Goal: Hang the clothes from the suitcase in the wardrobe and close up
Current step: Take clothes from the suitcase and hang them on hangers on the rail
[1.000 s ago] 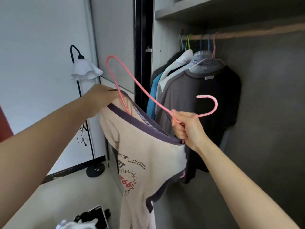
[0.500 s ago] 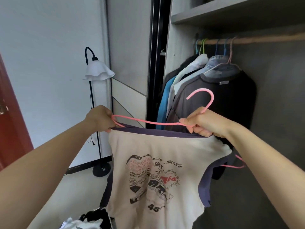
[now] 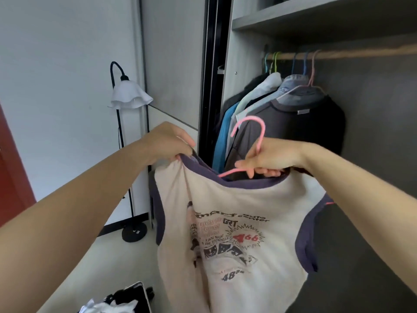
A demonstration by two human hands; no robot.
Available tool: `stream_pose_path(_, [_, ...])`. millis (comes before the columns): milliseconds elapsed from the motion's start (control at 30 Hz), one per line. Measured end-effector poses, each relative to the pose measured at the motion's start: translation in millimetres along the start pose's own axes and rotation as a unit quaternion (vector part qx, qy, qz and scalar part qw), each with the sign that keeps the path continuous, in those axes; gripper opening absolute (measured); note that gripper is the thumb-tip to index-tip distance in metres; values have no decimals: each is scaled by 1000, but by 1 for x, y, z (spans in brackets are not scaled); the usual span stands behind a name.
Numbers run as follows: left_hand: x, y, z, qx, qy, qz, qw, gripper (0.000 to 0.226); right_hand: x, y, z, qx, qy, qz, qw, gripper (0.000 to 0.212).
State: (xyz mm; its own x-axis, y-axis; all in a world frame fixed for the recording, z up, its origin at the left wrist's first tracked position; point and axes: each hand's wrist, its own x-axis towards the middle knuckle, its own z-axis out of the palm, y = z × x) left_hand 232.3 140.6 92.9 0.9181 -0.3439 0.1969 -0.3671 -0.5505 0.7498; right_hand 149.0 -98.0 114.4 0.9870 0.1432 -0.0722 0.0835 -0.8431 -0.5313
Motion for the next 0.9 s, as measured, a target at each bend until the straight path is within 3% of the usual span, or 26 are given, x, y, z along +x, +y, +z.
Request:
stream_pose_path(100, [-5, 9, 2, -14, -48, 21, 999, 12, 0, 0, -6, 45, 31, -17, 998, 32])
stream_pose_path(167, [-7, 2, 0, -9, -44, 53, 998, 22, -3, 1, -15, 103, 65, -38, 992, 27])
stream_pose_path(267, [-10, -10, 9, 108, -113, 90, 984, 19, -5, 2, -16, 125, 77, -61, 987, 23])
stream_pose_path(400, [-7, -26, 32, 114, -4, 136, 984, 66, -3, 4, -14, 131, 120, -79, 981, 18])
stream_pose_path(500, [-2, -27, 34, 107, 74, 128, 983, 66, -10, 17, -23, 141, 132, -89, 977, 15])
stream_pose_path(567, [2, -31, 27, 119, 114, 107, 981, 66, -20, 38, -34, 135, 132, -56, 981, 28])
stream_pose_path(667, [6, -41, 9, 114, 149, 73, 979, 65, -39, 81, -38, 123, 153, 10, 980, 19])
stream_pose_path(900, [7, -50, -8, 83, 111, 57, 989, 67, -43, 135, -24, 148, 222, 95, 959, 15])
